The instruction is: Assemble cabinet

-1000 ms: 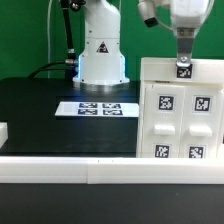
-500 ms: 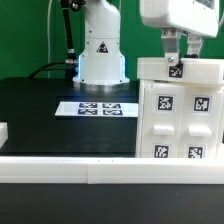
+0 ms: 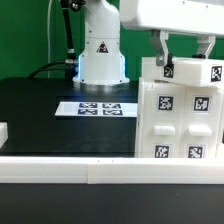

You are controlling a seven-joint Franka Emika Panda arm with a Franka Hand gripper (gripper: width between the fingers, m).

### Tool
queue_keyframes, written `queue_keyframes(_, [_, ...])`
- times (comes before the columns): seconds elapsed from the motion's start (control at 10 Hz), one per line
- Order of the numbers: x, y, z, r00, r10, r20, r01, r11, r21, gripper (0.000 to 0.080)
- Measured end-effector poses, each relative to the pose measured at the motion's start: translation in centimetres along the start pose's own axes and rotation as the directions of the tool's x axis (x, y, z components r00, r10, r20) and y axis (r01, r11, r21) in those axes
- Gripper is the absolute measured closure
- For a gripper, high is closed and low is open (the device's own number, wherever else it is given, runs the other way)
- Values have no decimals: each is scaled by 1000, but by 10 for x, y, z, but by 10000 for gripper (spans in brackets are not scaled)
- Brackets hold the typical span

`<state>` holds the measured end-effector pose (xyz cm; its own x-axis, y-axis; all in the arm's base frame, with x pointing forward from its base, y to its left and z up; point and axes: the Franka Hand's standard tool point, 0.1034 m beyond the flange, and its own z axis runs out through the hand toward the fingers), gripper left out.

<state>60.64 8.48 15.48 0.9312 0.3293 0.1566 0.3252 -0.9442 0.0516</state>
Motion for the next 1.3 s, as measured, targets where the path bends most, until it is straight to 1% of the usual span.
queue_keyframes(0.3, [0,0,0,976,218,2,-218,976,0,245])
queue_keyframes(0.7, [0,3,0,921,390,0,-390,921,-3,245])
queue_keyframes(0.9, [0,5,-1,861,508,-3,-508,861,-3,245])
queue_keyframes(1.0, [0,7,-1,839,545,-9,-545,839,0,245])
queue_keyframes(1.1, [-3,8,-2,758,652,-10,-652,759,4,245])
queue_keyframes(1.3, [-6,6,-4,619,785,-21,-785,619,25,245])
